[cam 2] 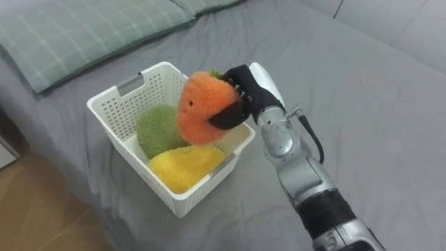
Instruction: Collect toys from the bed
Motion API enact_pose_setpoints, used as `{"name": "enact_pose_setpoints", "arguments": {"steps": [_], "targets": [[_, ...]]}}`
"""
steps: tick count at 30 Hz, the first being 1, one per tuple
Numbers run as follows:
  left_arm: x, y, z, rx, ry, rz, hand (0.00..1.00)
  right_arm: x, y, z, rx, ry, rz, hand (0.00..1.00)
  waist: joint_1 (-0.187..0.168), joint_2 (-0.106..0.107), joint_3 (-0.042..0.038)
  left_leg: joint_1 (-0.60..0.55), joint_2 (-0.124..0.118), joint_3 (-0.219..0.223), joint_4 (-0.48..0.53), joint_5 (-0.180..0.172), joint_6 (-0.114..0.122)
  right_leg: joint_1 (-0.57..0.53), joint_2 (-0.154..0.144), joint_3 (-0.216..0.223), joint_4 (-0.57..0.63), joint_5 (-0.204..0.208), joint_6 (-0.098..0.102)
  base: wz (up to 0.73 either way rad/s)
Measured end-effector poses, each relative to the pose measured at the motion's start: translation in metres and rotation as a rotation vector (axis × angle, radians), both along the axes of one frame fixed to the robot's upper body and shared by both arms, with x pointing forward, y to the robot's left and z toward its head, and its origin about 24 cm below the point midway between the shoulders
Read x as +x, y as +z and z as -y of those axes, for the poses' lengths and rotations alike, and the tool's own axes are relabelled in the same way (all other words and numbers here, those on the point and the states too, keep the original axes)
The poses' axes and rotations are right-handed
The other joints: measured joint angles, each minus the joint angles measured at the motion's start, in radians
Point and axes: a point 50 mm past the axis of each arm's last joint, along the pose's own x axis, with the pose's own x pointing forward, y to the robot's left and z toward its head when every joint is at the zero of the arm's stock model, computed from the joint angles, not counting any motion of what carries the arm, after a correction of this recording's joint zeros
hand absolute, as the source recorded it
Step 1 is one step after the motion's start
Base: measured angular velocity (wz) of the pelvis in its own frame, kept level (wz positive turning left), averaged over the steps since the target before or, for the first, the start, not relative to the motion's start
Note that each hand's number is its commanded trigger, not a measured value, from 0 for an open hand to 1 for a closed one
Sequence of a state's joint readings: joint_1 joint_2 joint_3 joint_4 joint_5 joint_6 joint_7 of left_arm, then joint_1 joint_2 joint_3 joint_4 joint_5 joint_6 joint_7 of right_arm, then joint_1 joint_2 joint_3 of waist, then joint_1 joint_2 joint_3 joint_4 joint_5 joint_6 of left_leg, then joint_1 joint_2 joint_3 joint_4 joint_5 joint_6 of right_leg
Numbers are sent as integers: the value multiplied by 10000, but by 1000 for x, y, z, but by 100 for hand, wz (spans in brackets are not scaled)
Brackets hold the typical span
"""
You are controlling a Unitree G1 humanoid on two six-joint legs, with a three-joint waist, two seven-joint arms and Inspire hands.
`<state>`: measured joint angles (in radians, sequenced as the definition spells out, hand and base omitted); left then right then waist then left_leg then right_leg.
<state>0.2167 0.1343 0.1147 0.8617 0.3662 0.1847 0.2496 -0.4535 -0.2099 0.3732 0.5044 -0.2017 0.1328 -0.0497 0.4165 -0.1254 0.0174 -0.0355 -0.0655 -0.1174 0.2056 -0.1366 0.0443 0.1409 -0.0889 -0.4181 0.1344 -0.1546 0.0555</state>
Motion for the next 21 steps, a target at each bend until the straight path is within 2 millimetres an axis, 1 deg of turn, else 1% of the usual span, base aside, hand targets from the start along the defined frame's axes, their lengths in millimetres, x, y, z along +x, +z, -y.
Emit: {"name": "enact_pose_setpoints", "arguments": {"steps": [1,4,6,8,13,21], "targets": [[0,0,0,3,9,-31,0,-1,-6,3,-91,-119,-254,0,53,-21,-4,-61,-5,-47,16,9,-6,-33,-1,-43,-2,-1,2,10],[-2,0,0,11,37,-92,0,-3,-15,7,-220,-302,-646,0,163,-67,14,-90,-14,-81,17,34,-16,-68,-2,-108,-1,-1,2,4],[-1,0,0,23,33,-28,0,-3,-18,9,-267,-363,-760,0,231,-124,23,-154,-13,-90,27,38,-23,-94,-2,-190,-2,-1,2,3],[3,1,0,8,1,78,0,-3,-19,10,-275,-386,-778,0,246,-175,37,-224,-16,-143,114,35,-26,-141,9,-236,-1,-1,2,7],[14,2,3,-17,-61,362,0,-4,-21,9,-274,-411,-878,0,269,-171,58,-217,-19,-144,166,35,-25,-74,9,-205,8,-1,1,0],[14,2,3,-15,-55,370,0,-4,-22,10,-273,-400,-909,0,242,-146,82,-205,-16,-149,184,37,-31,-52,29,-11,6,-1,1,0]]}}
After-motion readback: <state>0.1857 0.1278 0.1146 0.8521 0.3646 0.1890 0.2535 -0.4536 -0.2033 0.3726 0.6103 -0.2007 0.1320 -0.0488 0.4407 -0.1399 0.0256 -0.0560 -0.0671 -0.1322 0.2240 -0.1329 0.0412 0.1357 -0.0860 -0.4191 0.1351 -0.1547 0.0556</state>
